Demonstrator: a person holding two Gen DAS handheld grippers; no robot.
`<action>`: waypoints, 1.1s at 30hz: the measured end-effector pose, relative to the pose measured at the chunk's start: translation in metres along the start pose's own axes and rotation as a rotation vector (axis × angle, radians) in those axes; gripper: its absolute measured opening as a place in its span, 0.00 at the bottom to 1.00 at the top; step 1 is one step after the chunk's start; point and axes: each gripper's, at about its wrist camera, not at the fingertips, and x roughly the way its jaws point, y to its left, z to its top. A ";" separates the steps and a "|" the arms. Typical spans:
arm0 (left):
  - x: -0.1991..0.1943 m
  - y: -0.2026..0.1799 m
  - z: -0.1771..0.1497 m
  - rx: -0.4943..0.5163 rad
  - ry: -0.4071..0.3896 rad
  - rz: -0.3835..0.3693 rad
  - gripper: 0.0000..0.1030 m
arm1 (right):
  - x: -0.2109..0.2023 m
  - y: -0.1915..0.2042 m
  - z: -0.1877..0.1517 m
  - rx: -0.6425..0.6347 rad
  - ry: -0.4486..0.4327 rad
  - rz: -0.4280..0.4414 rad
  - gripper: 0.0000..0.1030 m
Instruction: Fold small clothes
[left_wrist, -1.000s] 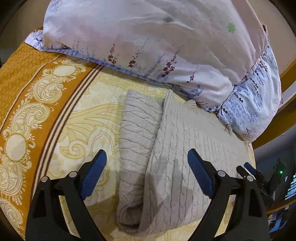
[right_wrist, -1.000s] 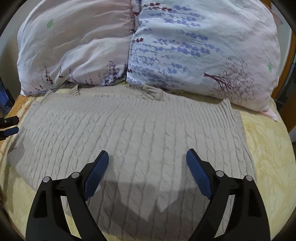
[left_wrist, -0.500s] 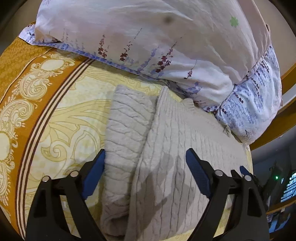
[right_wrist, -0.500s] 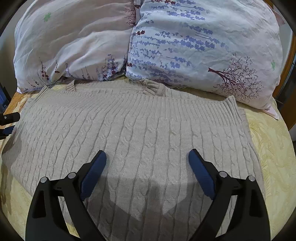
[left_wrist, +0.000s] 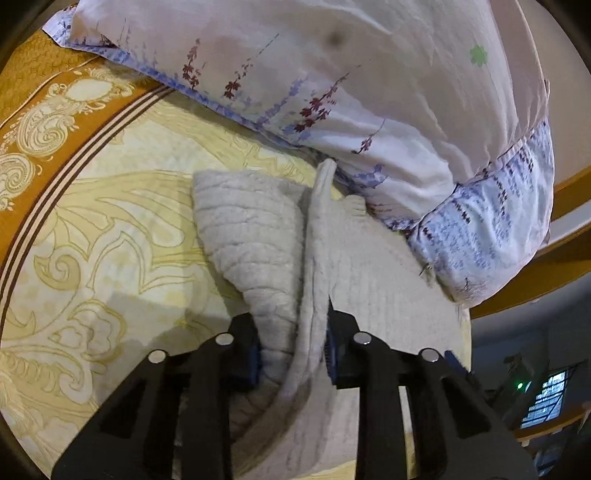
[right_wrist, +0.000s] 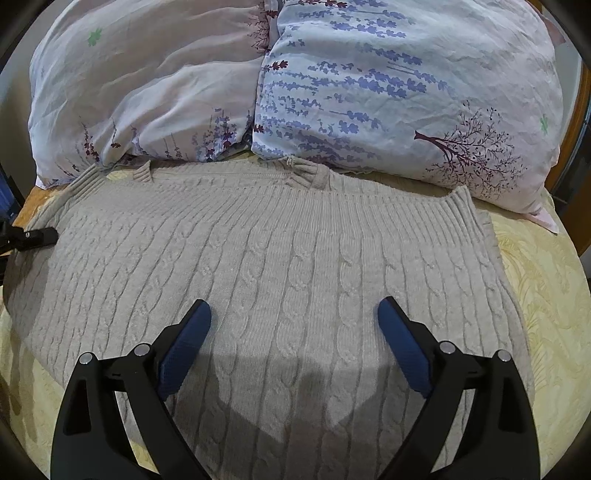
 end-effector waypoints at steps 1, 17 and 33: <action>-0.002 -0.004 0.000 -0.001 -0.004 -0.009 0.23 | -0.001 -0.001 0.000 0.000 0.001 0.006 0.91; -0.009 -0.120 -0.013 0.085 -0.018 -0.169 0.19 | -0.045 -0.043 -0.024 0.074 -0.039 0.061 0.91; 0.094 -0.219 -0.059 0.133 0.134 -0.220 0.19 | -0.063 -0.129 -0.032 0.387 -0.131 0.509 0.91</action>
